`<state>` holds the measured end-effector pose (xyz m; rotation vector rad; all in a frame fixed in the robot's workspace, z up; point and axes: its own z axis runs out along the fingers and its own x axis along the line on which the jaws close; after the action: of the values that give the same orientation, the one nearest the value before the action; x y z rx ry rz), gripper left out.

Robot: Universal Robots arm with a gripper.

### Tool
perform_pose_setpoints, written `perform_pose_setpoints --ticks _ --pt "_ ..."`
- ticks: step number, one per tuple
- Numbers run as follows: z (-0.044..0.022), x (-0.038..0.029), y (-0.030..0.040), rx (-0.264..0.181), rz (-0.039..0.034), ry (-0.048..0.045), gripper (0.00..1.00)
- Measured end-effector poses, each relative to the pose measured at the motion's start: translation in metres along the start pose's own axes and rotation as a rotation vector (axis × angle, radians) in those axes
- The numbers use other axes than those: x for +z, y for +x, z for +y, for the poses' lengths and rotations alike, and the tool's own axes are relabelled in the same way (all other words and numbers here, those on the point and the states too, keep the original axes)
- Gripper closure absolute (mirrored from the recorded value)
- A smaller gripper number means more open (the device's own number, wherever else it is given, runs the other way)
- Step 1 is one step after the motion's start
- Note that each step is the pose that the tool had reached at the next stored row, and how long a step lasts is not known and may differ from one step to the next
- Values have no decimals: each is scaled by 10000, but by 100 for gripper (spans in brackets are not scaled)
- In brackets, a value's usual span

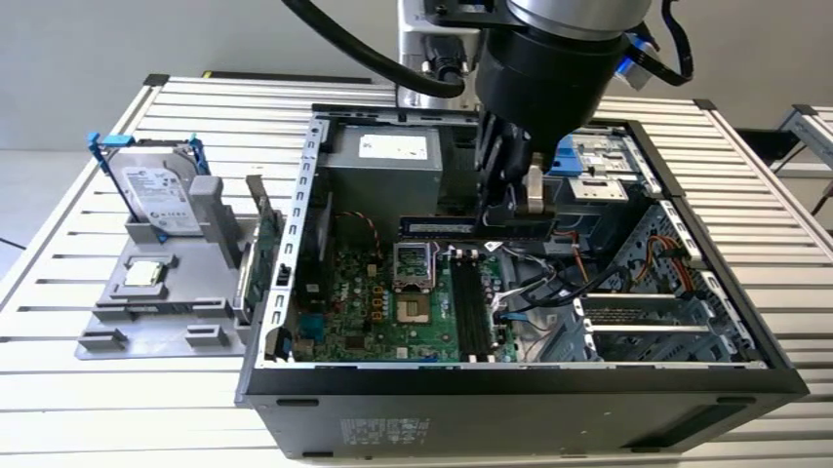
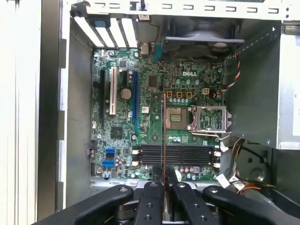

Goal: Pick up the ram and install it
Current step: 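Pick up the ram and move it above insertion slot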

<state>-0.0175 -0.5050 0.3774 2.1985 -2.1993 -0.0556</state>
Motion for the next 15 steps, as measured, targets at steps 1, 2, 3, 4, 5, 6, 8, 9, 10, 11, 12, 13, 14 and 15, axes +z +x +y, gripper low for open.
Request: perform_pose_setpoints --ticks 1,2,3,4,5,6,8,9,10,11,12,13,14,15 --pt "-8 0 0 44 -3 1 100" --pt "-15 0 0 86 -4 0 100" --pt "-19 0 0 134 -7 0 100" --pt "-24 -1 0 190 -9 0 100" --pt "-30 -1 0 239 -11 1 100" --pt "-37 -2 0 285 -12 0 100" --pt "-51 -3 0 380 -16 1 100" --pt "-58 -3 0 430 -18 1 100" --pt "-64 -3 0 481 -20 1 100" --pt "-71 -4 0 532 -21 1 100" --pt "-79 -4 0 576 -23 1 100" --pt "-87 -5 0 616 -24 1 100" --pt "-96 -5 0 658 -27 2 100" --pt "-106 -5 0 695 -28 1 100"
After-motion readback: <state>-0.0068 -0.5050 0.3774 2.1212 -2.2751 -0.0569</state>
